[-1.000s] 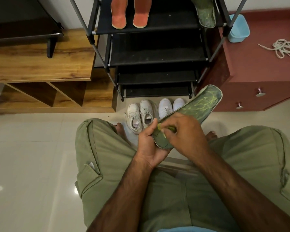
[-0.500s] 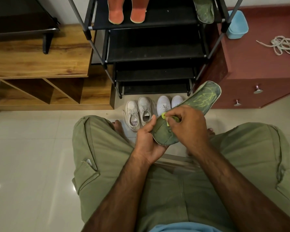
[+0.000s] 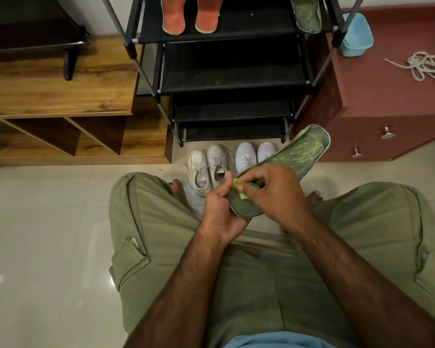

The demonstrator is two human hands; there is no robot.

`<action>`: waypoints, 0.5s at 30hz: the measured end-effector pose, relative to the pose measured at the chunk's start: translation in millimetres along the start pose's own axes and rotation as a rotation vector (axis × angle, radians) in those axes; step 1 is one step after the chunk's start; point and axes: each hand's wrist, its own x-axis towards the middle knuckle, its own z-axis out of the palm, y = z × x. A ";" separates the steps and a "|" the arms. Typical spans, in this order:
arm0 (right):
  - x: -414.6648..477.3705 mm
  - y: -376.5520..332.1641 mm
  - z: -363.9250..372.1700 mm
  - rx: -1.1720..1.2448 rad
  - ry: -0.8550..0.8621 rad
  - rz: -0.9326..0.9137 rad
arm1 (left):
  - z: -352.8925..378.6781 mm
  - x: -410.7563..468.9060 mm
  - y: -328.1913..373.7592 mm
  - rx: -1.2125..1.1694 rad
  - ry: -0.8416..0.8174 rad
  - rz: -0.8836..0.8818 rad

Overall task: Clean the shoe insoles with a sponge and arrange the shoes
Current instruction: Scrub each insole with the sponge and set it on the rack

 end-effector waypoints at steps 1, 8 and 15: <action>2.5 0.3 -2.2 -0.004 0.088 0.022 | 1.3 0.3 0.1 0.011 0.003 0.004; -1.1 0.5 -1.4 -0.017 -0.079 -0.005 | 2.5 0.1 -0.3 -0.005 0.001 0.000; -11.6 -0.9 3.9 -0.099 -0.129 -0.074 | 3.5 -1.4 -1.2 0.013 0.014 -0.008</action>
